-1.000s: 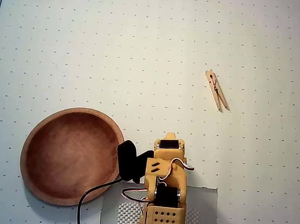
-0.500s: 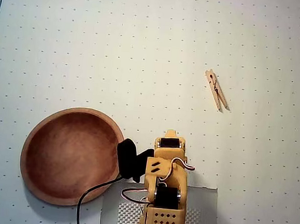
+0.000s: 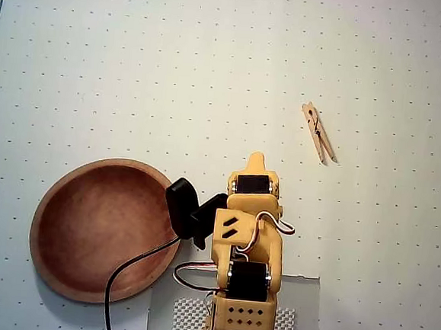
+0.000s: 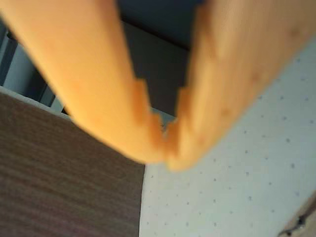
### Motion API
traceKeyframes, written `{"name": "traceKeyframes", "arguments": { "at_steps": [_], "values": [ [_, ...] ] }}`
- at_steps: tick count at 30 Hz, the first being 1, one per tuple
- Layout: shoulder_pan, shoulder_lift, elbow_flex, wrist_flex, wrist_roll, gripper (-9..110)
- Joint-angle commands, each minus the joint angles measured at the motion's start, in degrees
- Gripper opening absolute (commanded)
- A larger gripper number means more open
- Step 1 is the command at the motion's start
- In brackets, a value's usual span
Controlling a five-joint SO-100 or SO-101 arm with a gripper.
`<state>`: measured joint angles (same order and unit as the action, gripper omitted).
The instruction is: Grasp a clothespin and put it in the bowl.
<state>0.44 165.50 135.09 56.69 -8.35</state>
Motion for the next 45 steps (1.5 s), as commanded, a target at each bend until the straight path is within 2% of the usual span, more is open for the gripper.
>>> {"name": "traceKeyframes", "arguments": {
  "at_steps": [1,5,15,23,29,37,45],
  "values": [
    [0.26,-8.00,-12.66,0.35,-8.53,-3],
    [0.88,-16.08,-20.30,0.35,-16.87,-3],
    [12.74,-39.55,-38.50,0.35,-35.51,-3],
    [19.42,-51.15,-41.13,0.35,-59.06,-3],
    [22.15,-57.74,-40.52,0.35,-71.98,-3],
    [22.24,-64.25,-41.04,3.16,-80.60,-3],
    [26.63,-66.01,-40.25,6.15,-81.74,-3]
  ]
}}
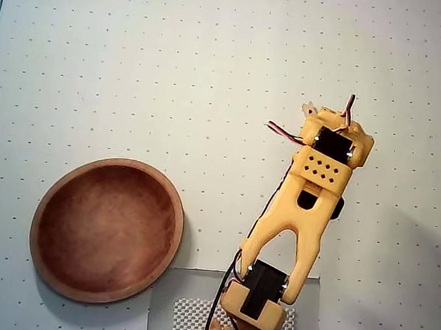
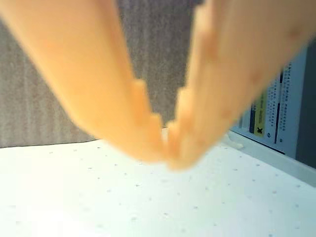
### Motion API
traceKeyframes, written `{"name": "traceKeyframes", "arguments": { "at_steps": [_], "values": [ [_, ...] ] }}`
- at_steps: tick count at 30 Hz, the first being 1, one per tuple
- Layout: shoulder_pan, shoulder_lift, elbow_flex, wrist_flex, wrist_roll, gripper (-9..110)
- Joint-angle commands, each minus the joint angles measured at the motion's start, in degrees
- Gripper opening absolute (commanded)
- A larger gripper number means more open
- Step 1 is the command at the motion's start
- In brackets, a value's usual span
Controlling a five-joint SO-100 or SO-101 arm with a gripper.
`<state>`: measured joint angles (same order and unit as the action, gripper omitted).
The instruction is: Grasp a clothespin and put it in the bowl.
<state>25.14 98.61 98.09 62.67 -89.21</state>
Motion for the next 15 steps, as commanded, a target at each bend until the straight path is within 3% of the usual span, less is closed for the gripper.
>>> {"name": "traceKeyframes", "arguments": {
  "at_steps": [1,6,15],
  "values": [
    [2.72,0.18,-3.69,0.53,-0.97,-3],
    [2.99,-3.96,-4.39,1.93,-6.94,-3],
    [2.99,-8.00,-13.36,20.83,-11.69,-3]
  ]
}}
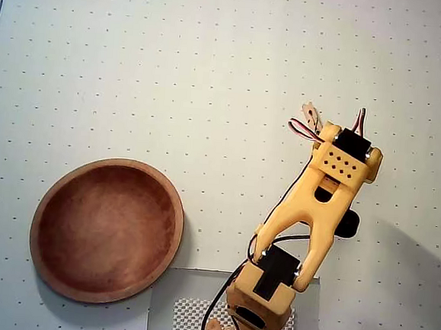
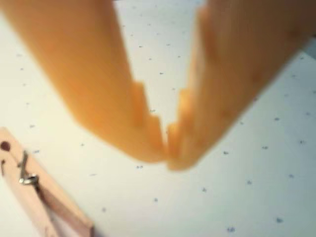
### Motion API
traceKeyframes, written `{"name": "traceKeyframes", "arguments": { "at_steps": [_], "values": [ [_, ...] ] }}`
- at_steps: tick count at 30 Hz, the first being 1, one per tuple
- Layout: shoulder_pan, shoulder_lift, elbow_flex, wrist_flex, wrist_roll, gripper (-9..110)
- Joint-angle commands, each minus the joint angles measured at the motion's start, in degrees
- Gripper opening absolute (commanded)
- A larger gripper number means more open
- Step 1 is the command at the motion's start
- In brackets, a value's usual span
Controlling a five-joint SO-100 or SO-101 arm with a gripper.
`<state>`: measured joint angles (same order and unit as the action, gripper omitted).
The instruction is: Grasp a clothespin and put it in the bowl.
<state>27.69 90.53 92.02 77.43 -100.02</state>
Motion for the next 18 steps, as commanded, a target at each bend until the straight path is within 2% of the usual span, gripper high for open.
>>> {"name": "traceKeyframes", "arguments": {
  "at_steps": [1,10,18],
  "values": [
    [0.35,-0.62,-8.70,7.56,-0.88,-3],
    [1.23,-9.40,-21.80,21.09,-10.46,-3],
    [1.14,-13.80,-34.10,21.53,-18.19,-3]
  ]
}}
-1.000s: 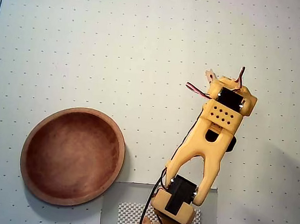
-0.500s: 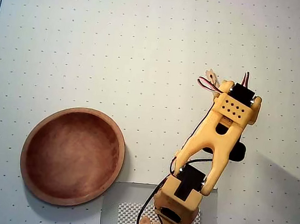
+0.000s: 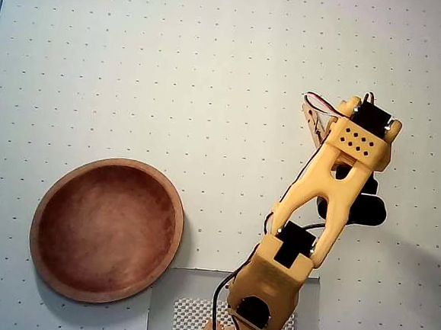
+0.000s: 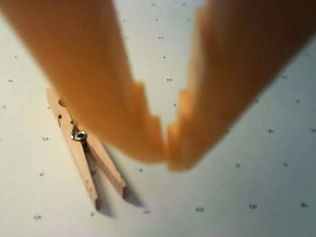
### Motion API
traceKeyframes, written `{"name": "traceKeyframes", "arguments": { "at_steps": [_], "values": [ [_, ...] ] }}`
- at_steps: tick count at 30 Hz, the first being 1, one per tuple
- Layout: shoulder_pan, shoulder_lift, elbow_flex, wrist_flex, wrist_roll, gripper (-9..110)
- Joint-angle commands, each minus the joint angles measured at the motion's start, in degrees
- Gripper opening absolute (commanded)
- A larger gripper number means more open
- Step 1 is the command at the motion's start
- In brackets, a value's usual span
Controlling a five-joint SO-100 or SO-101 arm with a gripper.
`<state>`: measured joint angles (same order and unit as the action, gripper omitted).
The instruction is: Grasp a clothespin and put it in the bowl.
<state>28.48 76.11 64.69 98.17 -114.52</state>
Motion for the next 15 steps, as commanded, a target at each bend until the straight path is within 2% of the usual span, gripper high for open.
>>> {"name": "traceKeyframes", "arguments": {
  "at_steps": [1,15],
  "values": [
    [0.35,0.18,-7.91,0.79,-4.92,-3],
    [0.26,-3.08,-14.50,1.41,-21.53,-3]
  ]
}}
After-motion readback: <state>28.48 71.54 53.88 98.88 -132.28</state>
